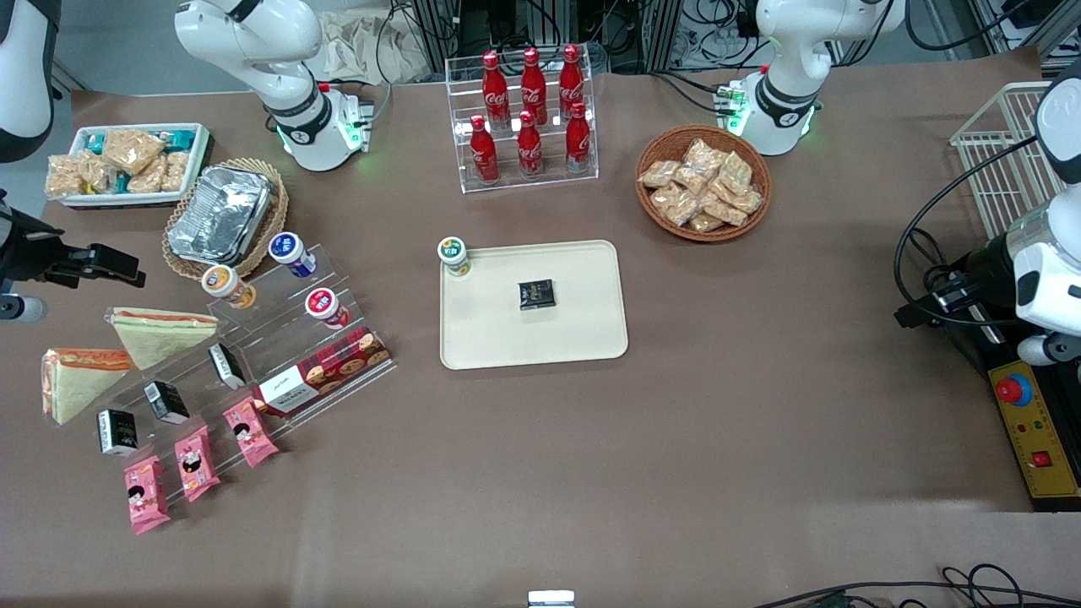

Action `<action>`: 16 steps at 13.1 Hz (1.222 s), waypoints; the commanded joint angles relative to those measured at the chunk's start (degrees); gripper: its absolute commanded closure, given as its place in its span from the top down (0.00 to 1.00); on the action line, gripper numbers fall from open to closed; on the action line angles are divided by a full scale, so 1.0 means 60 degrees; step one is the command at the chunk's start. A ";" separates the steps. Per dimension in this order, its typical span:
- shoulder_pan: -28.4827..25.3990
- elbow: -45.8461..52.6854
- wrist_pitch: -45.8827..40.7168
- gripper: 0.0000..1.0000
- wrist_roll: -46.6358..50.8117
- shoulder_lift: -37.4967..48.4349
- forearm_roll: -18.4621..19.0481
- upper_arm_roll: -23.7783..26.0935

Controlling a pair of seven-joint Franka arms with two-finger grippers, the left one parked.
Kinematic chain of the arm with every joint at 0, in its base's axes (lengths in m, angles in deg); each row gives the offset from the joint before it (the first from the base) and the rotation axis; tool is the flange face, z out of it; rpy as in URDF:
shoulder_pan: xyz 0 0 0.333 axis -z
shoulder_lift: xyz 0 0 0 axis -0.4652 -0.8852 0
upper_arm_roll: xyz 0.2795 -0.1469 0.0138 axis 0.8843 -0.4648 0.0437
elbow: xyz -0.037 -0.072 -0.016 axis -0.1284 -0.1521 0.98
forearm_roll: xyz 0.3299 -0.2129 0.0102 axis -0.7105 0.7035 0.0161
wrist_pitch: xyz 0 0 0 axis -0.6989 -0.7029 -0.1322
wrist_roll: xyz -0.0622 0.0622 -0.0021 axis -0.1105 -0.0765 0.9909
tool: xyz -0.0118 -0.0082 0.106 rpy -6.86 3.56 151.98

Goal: Place sandwich on tray
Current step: 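Move the right gripper over the wrapped triangular sandwiches on the acrylic rack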

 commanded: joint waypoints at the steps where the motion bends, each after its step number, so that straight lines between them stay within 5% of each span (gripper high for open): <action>1: 0.0129 0.0119 0.0008 1.00 0.0108 0.0068 -0.0272 0.0064; 16: 0.0129 0.0178 0.0710 1.00 0.0108 -0.0063 0.0138 -0.0463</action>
